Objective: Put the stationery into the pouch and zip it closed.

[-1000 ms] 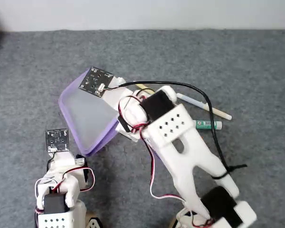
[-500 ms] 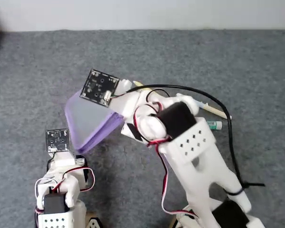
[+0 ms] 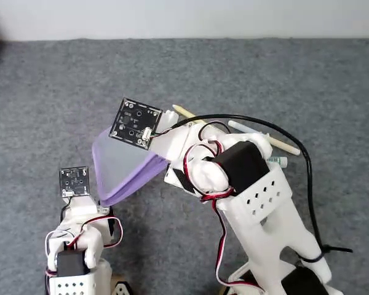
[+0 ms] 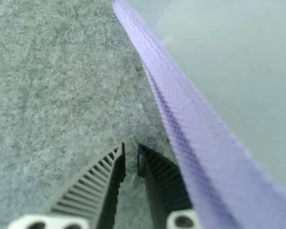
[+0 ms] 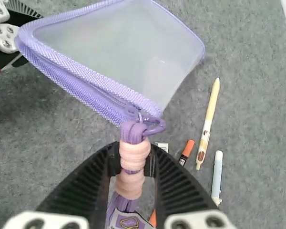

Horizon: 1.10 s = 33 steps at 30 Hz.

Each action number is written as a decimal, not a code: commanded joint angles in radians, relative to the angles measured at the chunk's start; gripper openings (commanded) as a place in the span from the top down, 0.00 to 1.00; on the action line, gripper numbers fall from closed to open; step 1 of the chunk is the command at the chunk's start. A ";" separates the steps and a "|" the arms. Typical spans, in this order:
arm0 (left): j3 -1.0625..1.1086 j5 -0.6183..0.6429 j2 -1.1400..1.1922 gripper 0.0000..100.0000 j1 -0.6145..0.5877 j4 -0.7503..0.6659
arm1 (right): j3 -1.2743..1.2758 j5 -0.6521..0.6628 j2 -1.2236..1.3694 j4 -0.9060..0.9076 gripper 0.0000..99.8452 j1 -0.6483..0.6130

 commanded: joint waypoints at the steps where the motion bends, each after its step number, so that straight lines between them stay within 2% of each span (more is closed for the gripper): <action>1: -0.090 -0.005 -0.014 0.95 -0.008 -0.023 | -0.058 0.011 -0.042 0.008 0.99 -0.056; 6: -0.240 -0.110 -0.014 0.94 -0.026 -0.028 | -0.058 0.011 -0.041 0.007 0.99 -0.090; 12: -0.398 -0.118 -0.014 0.94 -0.227 -0.029 | -0.121 0.008 -0.033 0.001 0.99 -0.002; 15: -0.458 -0.117 -0.014 0.95 -0.288 -0.034 | -0.203 0.012 -0.016 -0.010 0.99 0.045; 19: -0.483 -0.114 -0.014 0.95 -0.295 -0.068 | -0.281 0.014 0.016 0.010 0.99 0.041; 24: -0.469 -0.114 -0.014 0.95 -0.296 -0.138 | -0.301 0.089 0.047 0.073 0.99 -0.059; 27: -0.478 -0.114 -0.014 0.95 -0.296 -0.163 | -0.301 0.109 0.054 0.088 0.99 -0.077; 33: -0.487 -0.114 -0.014 0.95 -0.270 -0.110 | -0.302 0.114 0.048 0.056 0.99 -0.074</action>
